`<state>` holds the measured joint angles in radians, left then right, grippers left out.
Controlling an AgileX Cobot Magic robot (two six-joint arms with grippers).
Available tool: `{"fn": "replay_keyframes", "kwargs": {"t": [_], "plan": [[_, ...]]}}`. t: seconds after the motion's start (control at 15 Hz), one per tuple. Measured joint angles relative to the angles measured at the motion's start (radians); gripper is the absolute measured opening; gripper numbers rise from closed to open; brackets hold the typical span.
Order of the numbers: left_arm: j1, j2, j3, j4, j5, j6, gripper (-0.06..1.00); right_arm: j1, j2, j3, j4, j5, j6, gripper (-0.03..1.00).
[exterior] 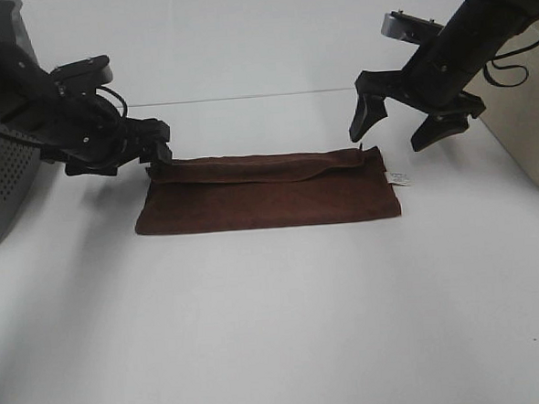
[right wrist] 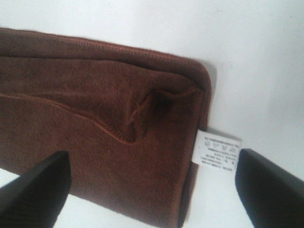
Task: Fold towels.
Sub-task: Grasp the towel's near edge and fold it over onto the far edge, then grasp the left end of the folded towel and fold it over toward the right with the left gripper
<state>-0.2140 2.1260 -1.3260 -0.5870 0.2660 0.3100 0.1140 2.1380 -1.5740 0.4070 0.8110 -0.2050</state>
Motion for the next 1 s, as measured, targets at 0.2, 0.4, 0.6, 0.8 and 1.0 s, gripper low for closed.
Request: {"fn": "replay_keyframes", "kwargs": {"t": [0.2, 0.4, 0.6, 0.8, 1.0], "plan": [[0.074, 0.000, 0.000, 0.005, 0.119, -0.083, 0.76, 0.000, -0.002, 0.000, -0.037, 0.070, 0.020, 0.89], [0.086, 0.000, 0.000, -0.039, 0.170, -0.091, 0.76, 0.000, -0.002, 0.000, -0.038, 0.071, 0.026, 0.89], [0.086, 0.000, -0.002, -0.123, 0.184, -0.024, 0.76, 0.000, -0.002, 0.000, -0.042, 0.080, 0.026, 0.89], [0.086, 0.014, -0.006, -0.225, 0.206, 0.122, 0.76, 0.000, -0.002, 0.000, -0.049, 0.089, 0.026, 0.89], [0.086, 0.073, -0.041, -0.296, 0.286, 0.183, 0.76, 0.000, -0.002, 0.000, -0.054, 0.089, 0.026, 0.89]]}}
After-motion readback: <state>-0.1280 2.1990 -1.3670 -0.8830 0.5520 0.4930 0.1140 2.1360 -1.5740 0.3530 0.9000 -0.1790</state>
